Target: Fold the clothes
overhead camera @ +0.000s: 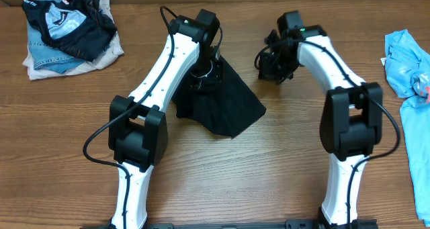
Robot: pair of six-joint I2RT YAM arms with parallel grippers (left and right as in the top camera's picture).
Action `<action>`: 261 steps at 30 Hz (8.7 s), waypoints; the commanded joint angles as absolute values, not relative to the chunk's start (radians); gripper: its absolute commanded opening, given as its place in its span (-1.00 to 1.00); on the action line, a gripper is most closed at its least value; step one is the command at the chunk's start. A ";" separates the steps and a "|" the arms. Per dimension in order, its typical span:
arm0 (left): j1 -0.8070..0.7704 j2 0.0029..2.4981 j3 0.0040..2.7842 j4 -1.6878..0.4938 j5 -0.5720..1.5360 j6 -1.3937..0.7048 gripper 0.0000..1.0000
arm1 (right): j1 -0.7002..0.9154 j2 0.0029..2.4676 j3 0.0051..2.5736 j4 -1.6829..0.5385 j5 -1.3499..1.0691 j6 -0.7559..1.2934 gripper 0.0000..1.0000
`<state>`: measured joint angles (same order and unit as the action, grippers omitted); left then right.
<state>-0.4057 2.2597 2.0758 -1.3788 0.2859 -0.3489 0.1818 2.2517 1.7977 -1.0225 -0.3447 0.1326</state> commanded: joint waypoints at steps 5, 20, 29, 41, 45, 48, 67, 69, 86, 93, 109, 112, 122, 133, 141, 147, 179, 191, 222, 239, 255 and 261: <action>-0.406 2.270 2.094 -1.377 0.366 -0.344 -0.92 | 0.219 2.314 1.779 -1.022 -0.368 0.126 -0.92; -0.442 2.270 2.094 -1.259 0.521 -0.350 -0.92 | 0.299 2.316 1.739 -1.017 -0.390 0.157 -0.92; -0.514 2.270 2.094 -1.178 0.399 -0.456 -0.85 | 0.290 2.316 1.739 -1.035 -0.398 0.168 -0.92; -0.527 2.271 2.094 -1.139 0.355 -0.503 -0.71 | 0.239 2.312 1.839 -1.129 -0.398 0.191 -0.92; -0.532 2.278 2.094 -1.120 0.356 -0.524 -0.69 | 0.195 2.312 1.936 -1.198 -0.406 0.191 -0.92; -0.538 2.298 2.094 -1.112 0.356 -0.536 -0.68 | 0.159 2.312 1.999 -1.239 -0.413 0.191 -0.92; -0.623 2.378 2.094 -0.967 0.366 -0.519 0.04 | -0.015 2.312 2.021 -1.323 -0.398 0.186 -0.92; -0.636 2.386 2.094 -0.950 0.366 -0.509 0.18 | -0.027 2.312 2.021 -1.326 -0.398 0.186 -0.92; -0.646 2.234 2.320 -1.044 0.385 -0.241 1.00 | -0.144 2.295 2.025 -1.369 -0.413 0.176 -0.92; -0.613 2.131 2.341 -1.093 0.338 -0.224 1.00 | -0.153 2.280 2.025 -1.427 -0.489 0.070 -0.92; -0.216 2.081 2.336 -1.459 0.218 -0.524 1.00 | -0.041 2.055 2.025 -1.624 -0.639 -0.276 -0.10; -0.167 2.092 2.336 -1.502 0.213 -0.518 1.00 | 0.030 2.055 2.017 -1.637 -0.621 -0.273 0.01; -0.130 2.107 2.310 -1.539 0.111 -0.497 0.99 | 0.269 2.056 2.010 -1.579 -0.260 -0.073 0.38; -0.131 2.107 2.310 -1.547 0.100 -0.494 1.00 | 0.324 2.080 1.880 -1.443 -0.191 -0.074 0.42; -0.131 2.107 2.310 -1.544 0.100 -0.494 1.00 | 0.324 2.080 1.835 -1.336 -0.211 -0.043 -0.28; -0.131 2.107 2.310 -1.548 0.100 -0.493 0.99 | 0.323 2.080 1.807 -1.329 -0.171 -0.009 -0.85; -0.132 2.107 2.310 -1.543 0.093 -0.471 1.00 | 0.290 2.044 2.101 -1.657 0.015 0.252 -0.15; -0.133 2.107 2.310 -1.543 0.094 -0.471 1.00 | 0.473 2.063 1.953 -1.461 -0.082 -0.057 0.47; -0.134 2.107 2.310 -1.548 0.093 -0.440 1.00 | 0.439 2.123 1.859 -0.981 0.170 -0.007 -0.92; -0.134 2.107 2.310 -1.549 0.067 -0.441 0.99 | 0.198 2.202 1.858 -0.978 0.191 0.114 -0.82; -0.134 2.107 2.310 -1.549 0.068 -0.441 1.00 | 0.061 2.202 1.892 -1.245 0.242 0.346 0.07; -0.140 2.107 2.310 -1.548 0.068 -0.442 1.00 | 0.060 2.135 2.032 -1.465 0.220 0.454 0.04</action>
